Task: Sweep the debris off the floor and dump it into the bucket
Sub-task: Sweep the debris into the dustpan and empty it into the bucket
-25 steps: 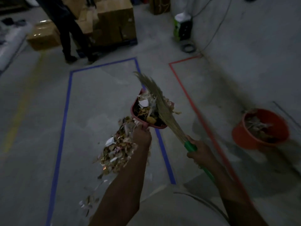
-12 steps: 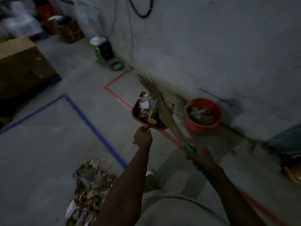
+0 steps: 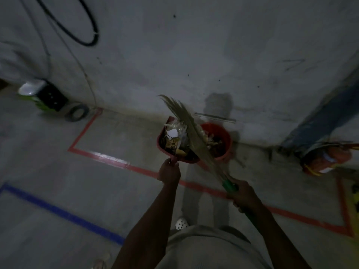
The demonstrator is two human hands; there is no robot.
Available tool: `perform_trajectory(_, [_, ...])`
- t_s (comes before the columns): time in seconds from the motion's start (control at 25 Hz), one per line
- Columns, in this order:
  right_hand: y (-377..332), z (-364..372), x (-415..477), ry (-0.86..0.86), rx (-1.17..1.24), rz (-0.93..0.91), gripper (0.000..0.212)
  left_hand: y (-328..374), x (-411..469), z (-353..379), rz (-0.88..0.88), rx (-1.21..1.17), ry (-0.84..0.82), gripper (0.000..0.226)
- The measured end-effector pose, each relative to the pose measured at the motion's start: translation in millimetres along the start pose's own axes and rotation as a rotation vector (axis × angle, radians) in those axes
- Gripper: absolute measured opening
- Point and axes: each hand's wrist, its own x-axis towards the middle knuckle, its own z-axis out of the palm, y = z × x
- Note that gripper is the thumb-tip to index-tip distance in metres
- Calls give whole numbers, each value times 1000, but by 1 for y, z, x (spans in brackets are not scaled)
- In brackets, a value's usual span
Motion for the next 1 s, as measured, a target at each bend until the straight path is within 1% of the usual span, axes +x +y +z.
perform_trajectory(0.08, [-6, 1, 9, 9, -1, 46, 74, 14, 22, 8, 50, 31, -54, 44])
perform_trajectory(0.2, [-8, -1, 25, 30, -7, 88, 85, 35, 46, 28, 76, 81, -162, 43])
perform_trajectory(0.36, [-6, -15, 56, 55, -39, 168, 88, 62, 79, 66, 4, 181, -270, 40])
perform_trajectory(0.48, [-1, -31, 90, 53, -37, 198, 92, 83, 109, 102, -3, 297, -356, 35])
perform_trajectory(0.64, [5, -56, 173, 8, -154, 224, 92, 105, 181, 176, -12, 479, -445, 39])
perform_trajectory(0.72, [8, -65, 224, -26, -221, 247, 92, 114, 219, 219, 22, 576, -510, 41])
perform_trajectory(0.8, [8, -72, 280, -41, -295, 260, 91, 121, 255, 261, 41, 621, -581, 44])
perform_trajectory(0.88, [6, -77, 318, -75, -340, 289, 89, 125, 278, 290, 50, 693, -649, 44])
perform_trajectory(1.0, [2, -83, 355, -115, -382, 337, 89, 129, 300, 313, 73, 810, -662, 41])
